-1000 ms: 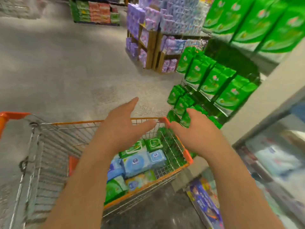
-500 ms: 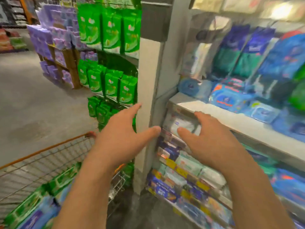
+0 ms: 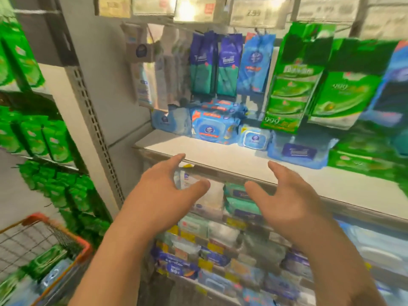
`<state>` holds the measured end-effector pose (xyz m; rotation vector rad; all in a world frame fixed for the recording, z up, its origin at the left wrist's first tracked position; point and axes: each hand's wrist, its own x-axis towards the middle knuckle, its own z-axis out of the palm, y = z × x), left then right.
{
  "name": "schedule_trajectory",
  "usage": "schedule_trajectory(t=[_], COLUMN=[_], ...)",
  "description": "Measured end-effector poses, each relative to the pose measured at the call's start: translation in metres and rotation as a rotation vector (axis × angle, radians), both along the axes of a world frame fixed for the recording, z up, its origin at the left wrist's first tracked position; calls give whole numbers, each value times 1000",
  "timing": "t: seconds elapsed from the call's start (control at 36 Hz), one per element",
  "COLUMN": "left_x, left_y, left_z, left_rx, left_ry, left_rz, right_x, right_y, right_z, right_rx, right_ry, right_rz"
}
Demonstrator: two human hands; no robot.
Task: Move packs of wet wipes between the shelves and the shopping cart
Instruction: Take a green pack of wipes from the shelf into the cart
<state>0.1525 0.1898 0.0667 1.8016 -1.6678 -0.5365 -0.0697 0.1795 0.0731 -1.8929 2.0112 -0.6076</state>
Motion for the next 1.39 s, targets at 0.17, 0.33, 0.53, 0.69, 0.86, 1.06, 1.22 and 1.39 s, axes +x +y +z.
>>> schedule_trajectory(t=[0.17, 0.33, 0.53, 0.69, 0.86, 1.06, 1.22, 1.39], left_x=[-20, -34, -39, -42, -57, -85, -116, -143], left_y=[-29, -73, -145, -200, -237, -258, -266, -271], left_z=[1, -2, -2, 1, -7, -6, 9, 14], left_rx=[8, -51, -90, -121, -65, -88, -113, -153], left_ry=[-2, 44, 72, 327, 575, 722, 743, 752], left_rz=[-30, -114, -257, -390, -564, -624, -702, -737], right_x=[-21, -26, -32, -25, -16, -18, -21, -27], right_y=[-11, -40, -83, -124, -149, -163, -173, -180], right_z=[-5, -3, 8, 19, 16, 15, 26, 27], right_rx=[-81, -218, -621, -890, -821, -772, -611, -526], right_ry=[-184, -293, -358, -467, -486, -639, -608, -725], right_rz=[-89, -181, -230, -221, -285, -304, -315, -288])
